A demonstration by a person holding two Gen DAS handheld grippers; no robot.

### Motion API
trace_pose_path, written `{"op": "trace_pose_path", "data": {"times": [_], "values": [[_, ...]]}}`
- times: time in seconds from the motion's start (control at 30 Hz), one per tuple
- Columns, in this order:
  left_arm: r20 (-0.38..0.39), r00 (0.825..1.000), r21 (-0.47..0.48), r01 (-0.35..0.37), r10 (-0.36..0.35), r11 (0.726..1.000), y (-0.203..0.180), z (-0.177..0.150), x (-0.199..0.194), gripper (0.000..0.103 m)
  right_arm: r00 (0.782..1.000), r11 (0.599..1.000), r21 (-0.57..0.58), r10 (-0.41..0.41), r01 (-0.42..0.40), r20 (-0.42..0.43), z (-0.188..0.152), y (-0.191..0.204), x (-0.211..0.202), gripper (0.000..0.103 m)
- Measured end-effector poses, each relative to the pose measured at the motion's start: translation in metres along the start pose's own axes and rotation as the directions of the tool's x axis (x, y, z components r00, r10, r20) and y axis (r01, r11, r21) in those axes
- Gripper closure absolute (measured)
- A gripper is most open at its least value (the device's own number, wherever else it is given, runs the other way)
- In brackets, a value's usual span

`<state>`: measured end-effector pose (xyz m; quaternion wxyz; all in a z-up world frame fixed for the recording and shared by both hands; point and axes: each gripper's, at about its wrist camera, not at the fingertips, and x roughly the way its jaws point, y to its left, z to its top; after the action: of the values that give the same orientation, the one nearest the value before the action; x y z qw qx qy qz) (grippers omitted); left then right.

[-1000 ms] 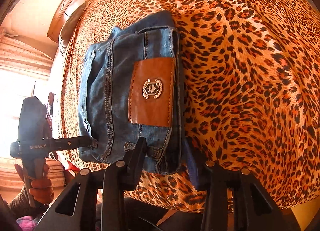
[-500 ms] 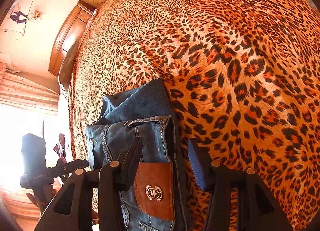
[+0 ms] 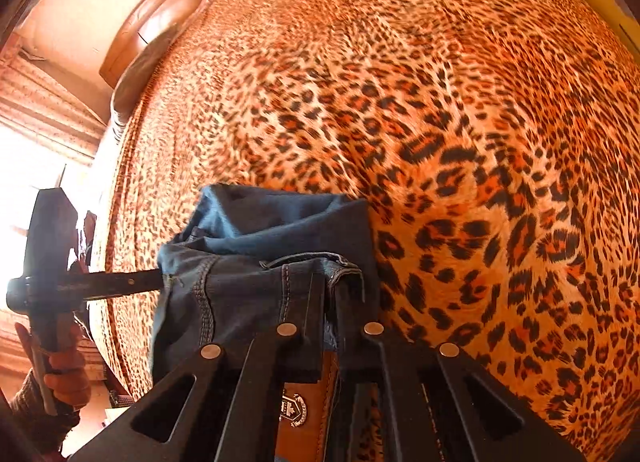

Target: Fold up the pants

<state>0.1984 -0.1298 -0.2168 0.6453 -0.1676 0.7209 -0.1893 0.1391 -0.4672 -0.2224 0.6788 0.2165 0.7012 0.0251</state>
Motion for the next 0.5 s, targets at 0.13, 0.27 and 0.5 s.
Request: {"op": "trace_pose_path", "data": {"times": [0.13,0.27,0.5], "values": [[0.002,0.997,0.042,0.071,-0.071,0.997,0.0,-0.012,-0.024,0.076,0.983,0.975,0.133,0.175,-0.18,0.051,-0.018,-0.027,-0.022,0.079],[-0.043,0.985,0.041,0.169,-0.168,0.985,0.015,-0.022,-0.024,0.054,0.965,0.943,0.204,0.258,-0.263,0.049,-0.036,-0.048,-0.024,0.053],[-0.115,0.979,0.003,0.171,-0.17,0.985,0.031,-0.027,0.004,0.05,0.939,0.895,0.29,0.341,-0.34,0.049,-0.058,-0.065,0.009,0.053]]}}
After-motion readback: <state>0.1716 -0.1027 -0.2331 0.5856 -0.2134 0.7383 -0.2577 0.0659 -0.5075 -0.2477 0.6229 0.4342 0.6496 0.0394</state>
